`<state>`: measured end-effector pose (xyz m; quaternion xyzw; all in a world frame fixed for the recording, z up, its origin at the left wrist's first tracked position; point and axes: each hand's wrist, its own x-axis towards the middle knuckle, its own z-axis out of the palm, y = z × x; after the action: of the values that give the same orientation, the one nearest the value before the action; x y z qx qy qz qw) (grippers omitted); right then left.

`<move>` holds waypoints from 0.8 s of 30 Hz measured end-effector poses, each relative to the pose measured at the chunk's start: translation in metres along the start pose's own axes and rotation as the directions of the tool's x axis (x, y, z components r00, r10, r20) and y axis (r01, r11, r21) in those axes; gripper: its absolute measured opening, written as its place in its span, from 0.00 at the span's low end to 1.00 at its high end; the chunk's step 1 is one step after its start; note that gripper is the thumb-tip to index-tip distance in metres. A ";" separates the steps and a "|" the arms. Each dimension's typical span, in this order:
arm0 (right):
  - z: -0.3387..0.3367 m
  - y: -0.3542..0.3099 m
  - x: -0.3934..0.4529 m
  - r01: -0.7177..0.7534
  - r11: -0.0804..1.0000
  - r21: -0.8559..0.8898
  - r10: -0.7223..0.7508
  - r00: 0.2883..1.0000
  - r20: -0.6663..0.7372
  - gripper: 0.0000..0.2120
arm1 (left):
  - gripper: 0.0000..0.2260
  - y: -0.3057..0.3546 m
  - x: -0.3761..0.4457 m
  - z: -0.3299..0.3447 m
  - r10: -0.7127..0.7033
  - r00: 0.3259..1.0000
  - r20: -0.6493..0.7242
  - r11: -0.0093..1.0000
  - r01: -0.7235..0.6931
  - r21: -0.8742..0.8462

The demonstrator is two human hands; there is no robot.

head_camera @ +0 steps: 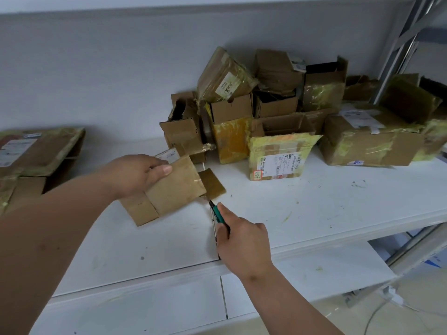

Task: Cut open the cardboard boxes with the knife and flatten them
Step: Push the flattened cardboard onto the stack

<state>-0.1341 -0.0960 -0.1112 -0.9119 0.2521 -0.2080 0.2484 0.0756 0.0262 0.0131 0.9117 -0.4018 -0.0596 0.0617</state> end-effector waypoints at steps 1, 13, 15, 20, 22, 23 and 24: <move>-0.001 0.001 -0.001 -0.001 0.997 0.080 0.002 1.000 -0.007 0.27 | 0.23 -0.002 0.000 0.003 -0.002 1.000 0.020 1.000 0.002 0.010; -0.017 0.011 0.031 -0.269 0.950 -0.156 0.282 0.957 0.067 0.21 | 0.16 -0.009 -0.025 0.022 0.067 0.989 0.133 0.997 -0.060 -0.057; -0.020 0.014 0.035 -0.268 0.924 -0.273 0.299 0.951 0.077 0.20 | 0.17 -0.003 -0.029 0.025 0.006 0.995 0.101 0.999 -0.001 -0.051; -0.021 0.010 0.037 -0.218 0.903 -0.371 0.278 0.954 0.115 0.18 | 0.41 0.044 -0.033 0.040 -0.130 0.990 -0.048 0.948 0.138 0.286; -0.020 0.007 0.033 -0.192 0.908 -0.373 0.254 0.959 0.124 0.17 | 0.40 0.054 -0.034 0.046 -0.113 0.987 -0.116 0.920 0.148 0.362; -0.020 0.008 0.031 -0.187 0.910 -0.370 0.249 0.960 0.127 0.17 | 0.37 0.054 -0.035 0.047 -0.091 0.988 -0.121 0.926 0.129 0.356; -0.021 0.009 0.029 -0.193 0.913 -0.359 0.252 0.959 0.127 0.17 | 0.33 0.051 -0.035 0.047 -0.064 0.992 -0.112 0.938 0.098 0.333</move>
<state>-0.1254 -0.1266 -0.0919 -0.9208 0.3647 -0.0522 0.1284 0.0076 0.0152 -0.0227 0.9263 -0.3647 0.0532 -0.0781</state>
